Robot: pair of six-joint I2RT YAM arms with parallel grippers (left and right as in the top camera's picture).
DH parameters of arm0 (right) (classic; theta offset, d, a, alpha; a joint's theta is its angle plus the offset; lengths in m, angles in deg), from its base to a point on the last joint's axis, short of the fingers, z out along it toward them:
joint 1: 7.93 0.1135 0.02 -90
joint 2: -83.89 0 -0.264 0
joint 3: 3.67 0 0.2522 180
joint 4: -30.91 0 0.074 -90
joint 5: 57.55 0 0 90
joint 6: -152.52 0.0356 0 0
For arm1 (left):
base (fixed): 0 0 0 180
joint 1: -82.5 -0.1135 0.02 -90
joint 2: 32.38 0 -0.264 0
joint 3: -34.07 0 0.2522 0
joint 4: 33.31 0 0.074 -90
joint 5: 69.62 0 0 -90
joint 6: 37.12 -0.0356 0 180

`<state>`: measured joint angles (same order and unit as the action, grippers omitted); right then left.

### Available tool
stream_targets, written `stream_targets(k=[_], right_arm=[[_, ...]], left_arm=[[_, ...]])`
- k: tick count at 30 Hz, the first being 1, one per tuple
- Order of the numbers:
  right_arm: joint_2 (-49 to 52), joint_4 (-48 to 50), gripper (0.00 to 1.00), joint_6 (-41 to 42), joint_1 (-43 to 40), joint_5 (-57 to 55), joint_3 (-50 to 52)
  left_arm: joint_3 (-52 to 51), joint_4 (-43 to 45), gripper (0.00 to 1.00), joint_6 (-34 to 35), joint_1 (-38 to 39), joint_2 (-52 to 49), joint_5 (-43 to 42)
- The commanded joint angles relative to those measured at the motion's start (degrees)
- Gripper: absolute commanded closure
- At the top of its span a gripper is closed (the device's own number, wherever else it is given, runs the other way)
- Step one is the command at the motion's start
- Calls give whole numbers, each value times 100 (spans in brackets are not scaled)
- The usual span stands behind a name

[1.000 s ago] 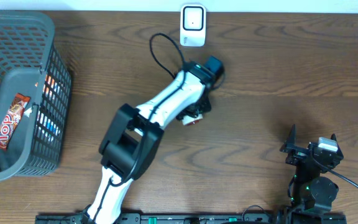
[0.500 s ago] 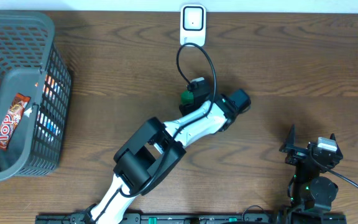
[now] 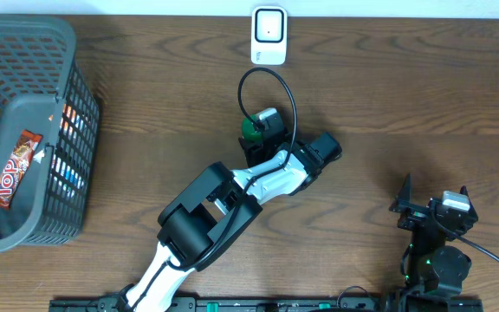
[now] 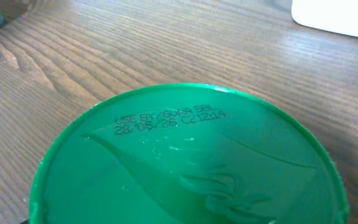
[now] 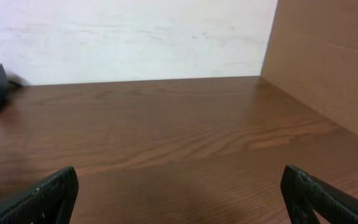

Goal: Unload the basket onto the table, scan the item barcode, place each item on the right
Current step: 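Lower the jar onto the table and open the left gripper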

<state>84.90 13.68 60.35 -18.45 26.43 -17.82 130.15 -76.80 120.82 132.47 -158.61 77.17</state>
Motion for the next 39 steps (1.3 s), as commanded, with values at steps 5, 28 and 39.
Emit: stream_targets(k=[5, 28, 39], right_arm=[[-15, -17, 1, -70, 87, -11, 7], [-15, -17, 1, -70, 87, -11, 7], [-15, -20, 1, -68, 87, -11, 7]], left_arm=[[-323, 129, 35, 444, -2, -2, 282], [-645, 452, 4, -1167, 885, 1309, -188], [-623, -487, 4, -2983, 885, 4538, -625]])
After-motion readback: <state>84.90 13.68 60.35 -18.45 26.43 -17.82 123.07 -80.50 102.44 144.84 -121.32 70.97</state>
